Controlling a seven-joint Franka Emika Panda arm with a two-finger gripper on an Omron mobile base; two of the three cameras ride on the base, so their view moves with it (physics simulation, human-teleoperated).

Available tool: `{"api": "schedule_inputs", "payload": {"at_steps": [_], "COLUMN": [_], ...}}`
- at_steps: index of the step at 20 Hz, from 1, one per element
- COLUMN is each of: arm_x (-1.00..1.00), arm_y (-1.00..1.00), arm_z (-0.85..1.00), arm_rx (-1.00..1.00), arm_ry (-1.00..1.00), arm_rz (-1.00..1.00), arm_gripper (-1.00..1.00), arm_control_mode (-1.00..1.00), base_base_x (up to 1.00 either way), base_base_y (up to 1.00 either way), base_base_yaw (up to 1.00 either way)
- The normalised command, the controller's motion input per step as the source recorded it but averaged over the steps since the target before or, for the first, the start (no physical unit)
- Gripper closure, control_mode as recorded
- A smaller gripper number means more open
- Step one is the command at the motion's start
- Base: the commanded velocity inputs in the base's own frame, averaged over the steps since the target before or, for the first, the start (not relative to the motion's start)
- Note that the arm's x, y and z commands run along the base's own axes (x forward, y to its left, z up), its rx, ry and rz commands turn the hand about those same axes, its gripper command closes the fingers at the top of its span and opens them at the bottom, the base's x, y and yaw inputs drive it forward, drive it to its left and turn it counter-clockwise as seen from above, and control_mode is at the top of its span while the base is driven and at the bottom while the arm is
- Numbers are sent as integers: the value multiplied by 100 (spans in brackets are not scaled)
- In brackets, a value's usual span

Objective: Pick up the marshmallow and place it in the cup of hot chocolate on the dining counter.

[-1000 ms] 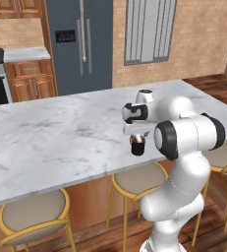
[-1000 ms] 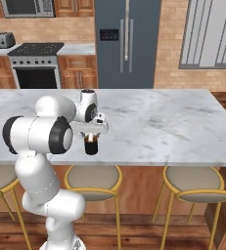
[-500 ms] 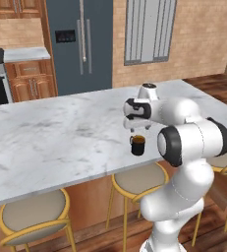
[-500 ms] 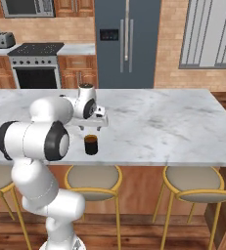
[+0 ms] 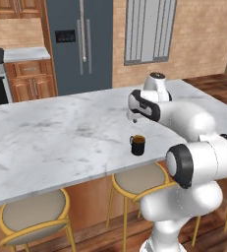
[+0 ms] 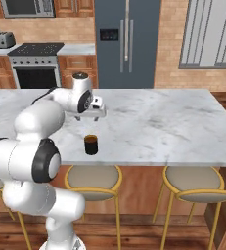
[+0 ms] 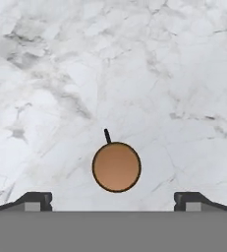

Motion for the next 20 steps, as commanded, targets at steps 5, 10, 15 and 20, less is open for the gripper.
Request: {"api": "schedule_inputs", "payload": {"at_steps": [5, 10, 15, 20], "arm_x": [-68, -99, -80, -11], "arm_y": [0, 0, 0, 3], "arm_z": [74, 55, 56, 30], "arm_rx": [0, 2, 4, 0], "arm_ry": [-14, -17, -13, -3], "arm_rz": [0, 0, 0, 0], "arm_gripper": [-100, -100, -100, -100], "arm_control_mode": [-100, -100, -100, -100], "base_base_x": [0, 0, 0, 0], "base_base_y": [0, 0, 0, 0], "base_base_yaw": [0, 0, 0, 0]}}
